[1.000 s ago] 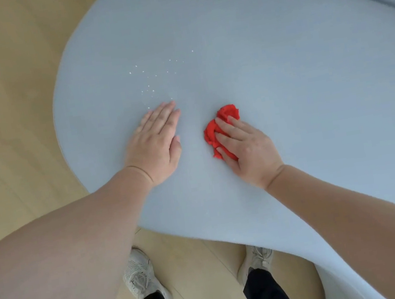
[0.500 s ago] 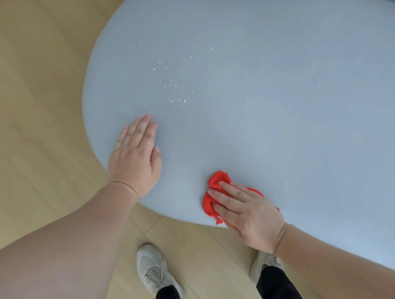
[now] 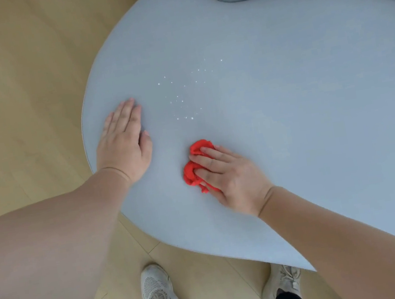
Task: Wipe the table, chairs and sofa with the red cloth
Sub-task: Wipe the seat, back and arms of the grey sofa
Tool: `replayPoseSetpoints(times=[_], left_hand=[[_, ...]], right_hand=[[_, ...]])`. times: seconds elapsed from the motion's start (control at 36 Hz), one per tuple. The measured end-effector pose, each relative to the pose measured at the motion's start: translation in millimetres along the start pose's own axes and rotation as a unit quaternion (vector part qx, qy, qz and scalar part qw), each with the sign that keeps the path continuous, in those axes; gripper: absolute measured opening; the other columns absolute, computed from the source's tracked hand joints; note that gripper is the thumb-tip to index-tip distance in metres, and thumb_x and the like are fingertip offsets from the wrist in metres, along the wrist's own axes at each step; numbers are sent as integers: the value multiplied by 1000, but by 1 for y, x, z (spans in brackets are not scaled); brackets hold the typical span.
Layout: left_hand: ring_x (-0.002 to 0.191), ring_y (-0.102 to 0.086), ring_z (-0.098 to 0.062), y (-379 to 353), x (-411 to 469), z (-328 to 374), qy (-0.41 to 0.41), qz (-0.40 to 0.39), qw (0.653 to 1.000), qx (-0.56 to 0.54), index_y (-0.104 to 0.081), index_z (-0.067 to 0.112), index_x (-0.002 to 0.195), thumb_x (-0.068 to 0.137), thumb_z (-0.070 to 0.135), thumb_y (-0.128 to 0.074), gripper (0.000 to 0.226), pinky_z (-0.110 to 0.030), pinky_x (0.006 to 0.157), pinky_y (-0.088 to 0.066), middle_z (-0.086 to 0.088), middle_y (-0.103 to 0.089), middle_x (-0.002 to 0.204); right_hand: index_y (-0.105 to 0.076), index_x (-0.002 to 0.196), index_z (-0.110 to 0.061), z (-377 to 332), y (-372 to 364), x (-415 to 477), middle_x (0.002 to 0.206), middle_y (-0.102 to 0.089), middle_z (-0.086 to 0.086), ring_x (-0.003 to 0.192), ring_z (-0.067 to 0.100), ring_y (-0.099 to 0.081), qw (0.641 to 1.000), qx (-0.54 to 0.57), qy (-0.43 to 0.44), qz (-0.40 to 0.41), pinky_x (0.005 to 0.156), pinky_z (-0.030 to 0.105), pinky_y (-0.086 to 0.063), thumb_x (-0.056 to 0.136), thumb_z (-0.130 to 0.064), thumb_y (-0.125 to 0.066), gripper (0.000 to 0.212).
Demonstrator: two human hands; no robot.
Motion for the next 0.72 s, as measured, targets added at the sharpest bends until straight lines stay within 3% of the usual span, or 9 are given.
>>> replayPoseSetpoints(times=[0.08,0.19,0.33,0.5,0.72], left_hand=[[144,-17,-24,-1,13,-6,13,-1,1000,-2,-28,1,146,89,34,-24,66,-21,115,7,-12,-21,156],[143,-21,-26,-5,11,-8,6,2,1000,-7,-31,1,145,89,32,-26,64,-33,118,-5,-14,-25,154],[142,-22,-28,-8,12,-8,-5,-1,1000,-9,-31,-1,144,90,28,-29,62,-36,119,-8,-16,-27,153],[143,-18,-27,-10,13,-8,-6,-3,1000,-19,-31,-1,144,89,27,-29,62,-37,119,-7,-15,-25,154],[142,-19,-28,-13,14,-10,-8,-6,999,-37,-31,-3,143,88,26,-29,62,-43,118,-11,-15,-26,153]], right_hand=[[-71,111,-8,21,-1,21,128,-62,11,121,33,-56,1000,-7,19,-3,111,44,-34,92,-26,-55,30],[-70,112,-7,50,3,48,129,-61,12,121,34,-57,999,-13,34,-3,107,49,-39,92,-26,-55,32],[-70,109,-9,96,12,87,128,-62,11,119,33,-58,998,-54,17,13,107,45,-38,92,-29,-52,32],[-70,109,-7,159,28,136,126,-63,14,116,34,-60,992,-100,-58,41,103,45,-41,93,-27,-49,33],[-66,116,-3,210,49,172,132,-58,16,124,33,-53,987,-90,-132,4,109,40,-38,94,-26,-44,39]])
Point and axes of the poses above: each hand's wrist, its own x-axis towards the middle knuckle, its own y-axis out of the back of the hand, z = x × y, the point moved 1 cm from there along x, towards the middle knuckle
